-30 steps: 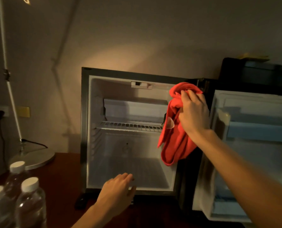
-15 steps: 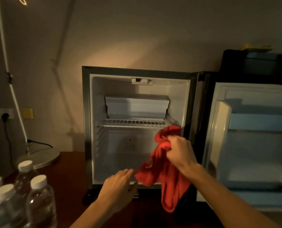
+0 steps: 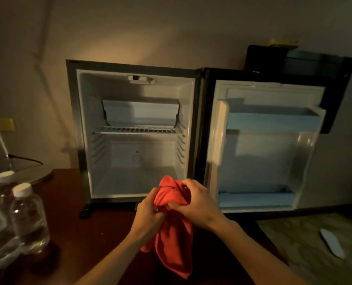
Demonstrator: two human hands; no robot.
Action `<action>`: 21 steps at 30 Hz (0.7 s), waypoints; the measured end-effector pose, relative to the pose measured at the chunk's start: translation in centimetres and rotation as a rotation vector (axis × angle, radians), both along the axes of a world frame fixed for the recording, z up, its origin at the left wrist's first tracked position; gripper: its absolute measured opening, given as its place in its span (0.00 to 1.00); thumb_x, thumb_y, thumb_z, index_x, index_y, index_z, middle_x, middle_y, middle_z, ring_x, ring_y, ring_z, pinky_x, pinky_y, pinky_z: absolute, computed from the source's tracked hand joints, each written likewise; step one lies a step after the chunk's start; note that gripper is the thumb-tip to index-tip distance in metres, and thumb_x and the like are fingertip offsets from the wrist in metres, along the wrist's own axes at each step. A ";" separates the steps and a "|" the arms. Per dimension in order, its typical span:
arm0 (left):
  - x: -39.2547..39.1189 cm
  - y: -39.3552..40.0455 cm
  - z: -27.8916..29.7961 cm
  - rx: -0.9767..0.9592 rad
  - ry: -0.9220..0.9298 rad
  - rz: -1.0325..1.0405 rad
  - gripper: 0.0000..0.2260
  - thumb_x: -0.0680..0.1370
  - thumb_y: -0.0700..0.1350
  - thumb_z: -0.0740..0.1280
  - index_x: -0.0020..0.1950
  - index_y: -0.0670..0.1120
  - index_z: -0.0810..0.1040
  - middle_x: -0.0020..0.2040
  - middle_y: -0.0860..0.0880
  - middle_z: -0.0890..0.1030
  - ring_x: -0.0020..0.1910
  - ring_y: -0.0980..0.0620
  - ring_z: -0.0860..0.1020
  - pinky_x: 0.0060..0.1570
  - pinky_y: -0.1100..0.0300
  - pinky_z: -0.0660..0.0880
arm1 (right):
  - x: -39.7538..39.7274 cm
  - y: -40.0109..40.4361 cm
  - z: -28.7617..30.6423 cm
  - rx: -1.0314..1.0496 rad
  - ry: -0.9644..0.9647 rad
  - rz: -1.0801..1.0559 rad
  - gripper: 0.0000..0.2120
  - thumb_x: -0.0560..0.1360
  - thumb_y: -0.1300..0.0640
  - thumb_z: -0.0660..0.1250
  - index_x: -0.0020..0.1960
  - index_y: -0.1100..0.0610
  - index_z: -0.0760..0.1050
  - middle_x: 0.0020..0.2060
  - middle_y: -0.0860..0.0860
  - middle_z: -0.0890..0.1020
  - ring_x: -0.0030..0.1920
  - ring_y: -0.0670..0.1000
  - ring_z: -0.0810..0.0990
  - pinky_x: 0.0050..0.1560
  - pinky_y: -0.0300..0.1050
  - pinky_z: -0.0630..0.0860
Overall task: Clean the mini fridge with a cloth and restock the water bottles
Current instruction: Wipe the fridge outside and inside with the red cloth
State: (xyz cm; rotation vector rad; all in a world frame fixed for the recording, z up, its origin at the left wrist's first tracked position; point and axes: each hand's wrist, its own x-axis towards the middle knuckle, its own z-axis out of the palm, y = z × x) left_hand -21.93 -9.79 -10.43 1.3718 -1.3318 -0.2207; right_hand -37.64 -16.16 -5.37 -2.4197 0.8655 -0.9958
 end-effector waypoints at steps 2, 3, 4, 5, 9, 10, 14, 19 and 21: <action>-1.0 0.0 -0.5 0.019 0.003 0.032 0.14 0.64 0.41 0.66 0.48 0.48 0.77 0.38 0.54 0.82 0.38 0.57 0.80 0.40 0.57 0.75 | -1.6 -0.1 -0.5 -0.005 0.049 0.016 0.22 0.67 0.44 0.75 0.55 0.52 0.74 0.48 0.47 0.76 0.47 0.44 0.75 0.47 0.27 0.67; -1.5 0.0 -0.5 0.025 0.020 0.043 0.14 0.63 0.41 0.66 0.48 0.49 0.77 0.38 0.54 0.82 0.38 0.58 0.80 0.40 0.57 0.75 | -2.3 -0.2 -0.6 -0.010 0.061 0.023 0.22 0.68 0.43 0.75 0.56 0.53 0.75 0.49 0.47 0.76 0.48 0.44 0.75 0.48 0.28 0.67; -2.0 -0.1 -0.5 0.030 0.039 0.054 0.14 0.63 0.42 0.66 0.47 0.50 0.77 0.39 0.56 0.82 0.38 0.59 0.80 0.41 0.59 0.75 | -2.8 -0.3 -0.7 -0.016 0.068 0.029 0.22 0.68 0.44 0.74 0.57 0.54 0.75 0.50 0.48 0.77 0.49 0.45 0.76 0.49 0.31 0.69; -2.5 -0.1 -0.5 0.032 0.053 0.067 0.14 0.63 0.42 0.65 0.46 0.52 0.77 0.38 0.57 0.82 0.38 0.61 0.80 0.41 0.61 0.74 | -3.4 -0.4 -0.7 -0.032 0.069 0.039 0.23 0.69 0.44 0.74 0.58 0.55 0.75 0.51 0.49 0.77 0.50 0.46 0.76 0.51 0.34 0.71; -3.4 0.2 -0.3 0.059 0.085 0.164 0.13 0.61 0.43 0.64 0.42 0.57 0.76 0.35 0.56 0.81 0.37 0.67 0.78 0.38 0.65 0.71 | -6.3 -1.2 -1.1 -0.150 0.107 0.063 0.24 0.69 0.41 0.71 0.59 0.55 0.76 0.53 0.50 0.79 0.53 0.48 0.77 0.55 0.40 0.73; -3.3 0.4 -0.2 0.071 0.100 0.191 0.12 0.61 0.44 0.64 0.43 0.55 0.77 0.36 0.55 0.81 0.37 0.65 0.78 0.40 0.62 0.72 | -7.2 -1.7 -1.2 -0.179 0.105 0.037 0.23 0.70 0.42 0.72 0.58 0.55 0.76 0.52 0.50 0.80 0.52 0.48 0.77 0.55 0.40 0.73; -2.5 1.1 0.0 0.133 0.087 0.265 0.14 0.63 0.49 0.66 0.46 0.47 0.79 0.40 0.51 0.83 0.44 0.49 0.81 0.45 0.53 0.74 | -10.1 -2.5 -1.7 -0.231 0.097 -0.065 0.17 0.70 0.44 0.74 0.53 0.51 0.76 0.46 0.46 0.80 0.46 0.46 0.77 0.48 0.39 0.73; -1.9 4.6 0.0 0.143 0.086 0.264 0.10 0.63 0.48 0.66 0.43 0.49 0.78 0.38 0.54 0.82 0.41 0.55 0.80 0.39 0.66 0.72 | -6.6 0.9 -3.7 -0.006 0.121 0.260 0.44 0.63 0.46 0.80 0.73 0.43 0.62 0.56 0.39 0.72 0.50 0.35 0.73 0.48 0.29 0.71; -1.4 6.1 -0.2 0.102 0.098 0.260 0.11 0.63 0.46 0.67 0.45 0.50 0.79 0.39 0.54 0.83 0.40 0.58 0.80 0.39 0.66 0.73 | -3.7 2.6 -5.0 0.046 0.076 0.430 0.55 0.60 0.47 0.81 0.78 0.40 0.52 0.66 0.41 0.66 0.64 0.33 0.67 0.58 0.28 0.68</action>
